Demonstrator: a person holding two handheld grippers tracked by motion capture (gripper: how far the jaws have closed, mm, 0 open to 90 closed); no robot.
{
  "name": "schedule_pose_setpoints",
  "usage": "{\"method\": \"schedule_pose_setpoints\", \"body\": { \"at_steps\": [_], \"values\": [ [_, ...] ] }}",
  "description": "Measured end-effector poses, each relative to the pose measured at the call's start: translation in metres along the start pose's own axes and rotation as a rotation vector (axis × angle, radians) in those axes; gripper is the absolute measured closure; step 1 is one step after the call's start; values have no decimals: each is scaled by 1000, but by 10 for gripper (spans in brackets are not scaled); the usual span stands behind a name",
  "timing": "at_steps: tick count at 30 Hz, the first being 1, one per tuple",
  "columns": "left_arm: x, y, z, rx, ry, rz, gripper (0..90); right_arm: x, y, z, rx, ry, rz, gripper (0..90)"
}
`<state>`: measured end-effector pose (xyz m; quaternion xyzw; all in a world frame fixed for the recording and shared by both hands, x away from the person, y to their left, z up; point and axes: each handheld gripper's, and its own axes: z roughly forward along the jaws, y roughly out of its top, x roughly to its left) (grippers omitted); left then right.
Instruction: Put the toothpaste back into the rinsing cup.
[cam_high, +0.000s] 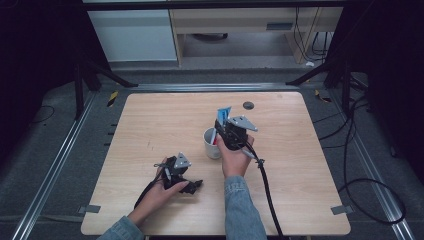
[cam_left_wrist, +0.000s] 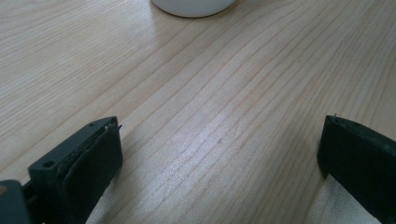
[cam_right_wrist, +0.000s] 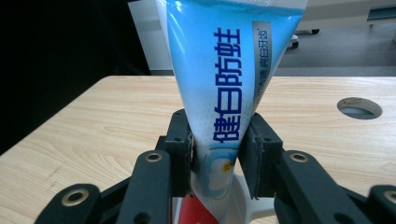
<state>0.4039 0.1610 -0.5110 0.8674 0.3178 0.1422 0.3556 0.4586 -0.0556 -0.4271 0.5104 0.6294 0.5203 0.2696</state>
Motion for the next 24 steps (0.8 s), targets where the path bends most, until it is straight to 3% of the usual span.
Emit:
{"method": "schedule_pose_setpoints", "body": {
  "at_steps": [16,24],
  "values": [
    [0,0,0,-3,0,-3,0,0,5,-3,35,-27,-68,601],
    [0,0,0,-3,0,-3,0,-1,6,-3,37,-26,-69,588]
  ]
}}
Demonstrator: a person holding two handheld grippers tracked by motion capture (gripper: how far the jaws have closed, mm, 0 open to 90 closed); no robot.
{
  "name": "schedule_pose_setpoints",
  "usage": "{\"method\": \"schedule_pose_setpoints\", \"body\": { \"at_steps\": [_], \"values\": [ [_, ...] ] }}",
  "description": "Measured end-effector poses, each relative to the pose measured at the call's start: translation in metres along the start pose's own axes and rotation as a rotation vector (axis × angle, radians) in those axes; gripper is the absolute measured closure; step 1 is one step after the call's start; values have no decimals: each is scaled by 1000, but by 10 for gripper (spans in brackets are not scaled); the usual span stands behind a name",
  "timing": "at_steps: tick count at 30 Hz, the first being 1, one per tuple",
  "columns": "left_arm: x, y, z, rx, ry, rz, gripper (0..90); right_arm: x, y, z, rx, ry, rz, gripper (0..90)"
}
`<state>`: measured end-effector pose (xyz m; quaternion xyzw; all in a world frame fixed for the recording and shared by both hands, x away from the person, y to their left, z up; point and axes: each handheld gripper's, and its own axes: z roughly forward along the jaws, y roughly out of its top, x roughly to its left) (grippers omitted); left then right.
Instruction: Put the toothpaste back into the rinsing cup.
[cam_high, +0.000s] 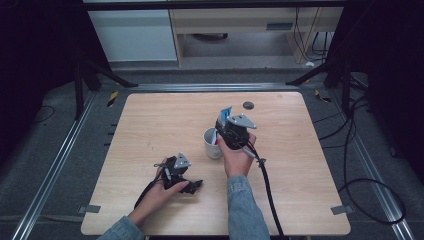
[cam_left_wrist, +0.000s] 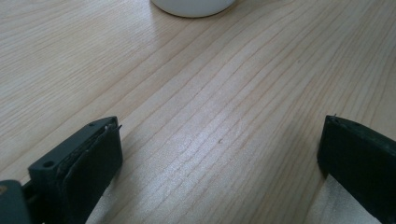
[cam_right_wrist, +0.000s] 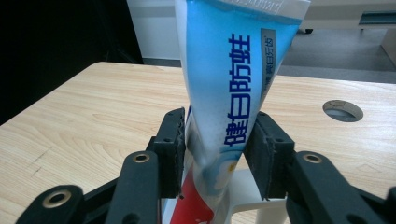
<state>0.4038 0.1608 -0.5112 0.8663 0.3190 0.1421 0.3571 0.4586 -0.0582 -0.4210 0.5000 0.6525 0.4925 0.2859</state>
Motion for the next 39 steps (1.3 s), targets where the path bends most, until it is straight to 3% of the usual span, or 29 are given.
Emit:
{"method": "schedule_pose_setpoints", "body": {
  "at_steps": [14,26,39],
  "values": [
    [0,0,0,0,1,0,0,-2,1,-1,4,1,0,570],
    [0,0,0,0,1,0,0,0,4,-2,14,-12,-28,560],
    [0,0,0,0,0,0,0,1,5,-1,22,-31,-40,484]
  ]
}}
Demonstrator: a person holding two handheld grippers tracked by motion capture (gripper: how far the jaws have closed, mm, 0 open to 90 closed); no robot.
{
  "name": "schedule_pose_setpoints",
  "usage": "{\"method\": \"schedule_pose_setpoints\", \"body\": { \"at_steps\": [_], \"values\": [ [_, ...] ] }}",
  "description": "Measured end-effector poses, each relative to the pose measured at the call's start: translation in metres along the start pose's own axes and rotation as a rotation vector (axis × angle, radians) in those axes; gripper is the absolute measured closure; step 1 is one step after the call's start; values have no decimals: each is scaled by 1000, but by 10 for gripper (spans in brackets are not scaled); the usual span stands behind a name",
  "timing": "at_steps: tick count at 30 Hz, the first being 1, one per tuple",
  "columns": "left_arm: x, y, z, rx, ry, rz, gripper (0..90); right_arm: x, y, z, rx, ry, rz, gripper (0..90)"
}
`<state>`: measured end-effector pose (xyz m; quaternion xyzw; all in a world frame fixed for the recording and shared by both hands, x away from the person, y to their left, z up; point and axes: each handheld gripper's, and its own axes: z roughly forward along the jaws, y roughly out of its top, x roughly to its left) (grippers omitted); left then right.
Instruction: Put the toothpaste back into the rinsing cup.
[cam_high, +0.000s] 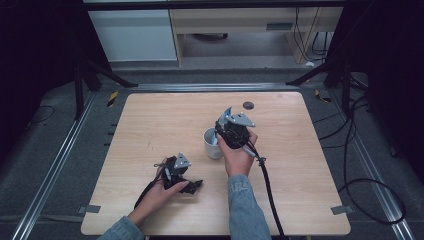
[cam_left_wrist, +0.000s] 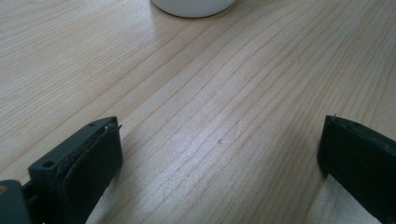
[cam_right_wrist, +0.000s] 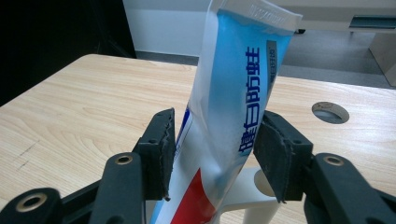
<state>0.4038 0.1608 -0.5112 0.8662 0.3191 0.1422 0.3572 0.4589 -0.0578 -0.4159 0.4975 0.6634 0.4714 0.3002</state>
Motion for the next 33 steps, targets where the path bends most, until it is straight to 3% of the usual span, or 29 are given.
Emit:
{"method": "schedule_pose_setpoints", "body": {
  "at_steps": [19,33],
  "values": [
    [0,0,0,0,1,2,0,3,5,-1,0,-12,-13,401],
    [0,0,0,0,1,2,0,6,8,-7,15,-35,-49,278]
  ]
}}
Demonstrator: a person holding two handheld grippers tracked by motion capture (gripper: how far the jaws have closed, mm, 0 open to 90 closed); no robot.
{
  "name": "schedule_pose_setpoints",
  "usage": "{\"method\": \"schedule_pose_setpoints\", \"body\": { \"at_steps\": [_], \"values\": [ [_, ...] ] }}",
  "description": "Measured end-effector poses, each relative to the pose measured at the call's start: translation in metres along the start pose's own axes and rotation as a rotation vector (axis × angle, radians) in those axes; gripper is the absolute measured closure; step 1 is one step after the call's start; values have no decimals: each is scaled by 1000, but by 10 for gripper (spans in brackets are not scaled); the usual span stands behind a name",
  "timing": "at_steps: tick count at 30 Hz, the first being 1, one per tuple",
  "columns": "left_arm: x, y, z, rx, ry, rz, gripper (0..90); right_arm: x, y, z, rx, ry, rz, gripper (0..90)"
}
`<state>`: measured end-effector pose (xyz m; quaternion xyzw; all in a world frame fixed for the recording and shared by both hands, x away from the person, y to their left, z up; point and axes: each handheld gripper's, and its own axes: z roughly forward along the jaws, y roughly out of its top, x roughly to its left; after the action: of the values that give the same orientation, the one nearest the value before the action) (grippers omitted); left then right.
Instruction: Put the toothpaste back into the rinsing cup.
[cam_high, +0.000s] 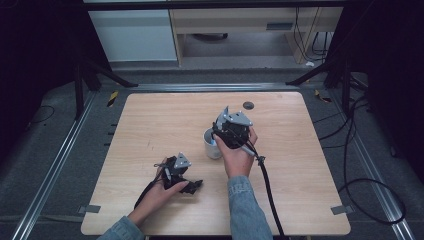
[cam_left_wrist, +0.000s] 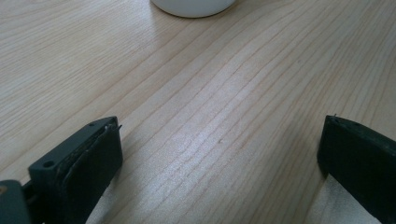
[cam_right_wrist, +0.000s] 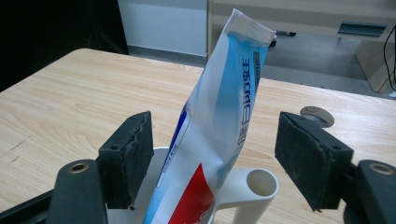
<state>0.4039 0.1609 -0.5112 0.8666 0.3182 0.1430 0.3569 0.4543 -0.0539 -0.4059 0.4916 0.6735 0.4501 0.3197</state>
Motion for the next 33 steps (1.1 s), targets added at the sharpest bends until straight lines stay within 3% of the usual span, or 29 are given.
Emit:
{"method": "schedule_pose_setpoints", "body": {
  "at_steps": [8,13,17,22,33],
  "values": [
    [0,0,0,0,0,0,0,-1,2,-3,13,-4,-26,203],
    [0,0,0,0,0,0,0,-1,3,-6,43,-33,-61,115],
    [0,0,0,0,0,0,0,-1,4,-7,53,-38,-79,99],
    [0,0,0,0,0,0,0,1,7,-11,67,-40,-139,80],
    [0,0,0,0,1,-1,0,2,9,-18,85,-40,-198,72]
  ]
}}
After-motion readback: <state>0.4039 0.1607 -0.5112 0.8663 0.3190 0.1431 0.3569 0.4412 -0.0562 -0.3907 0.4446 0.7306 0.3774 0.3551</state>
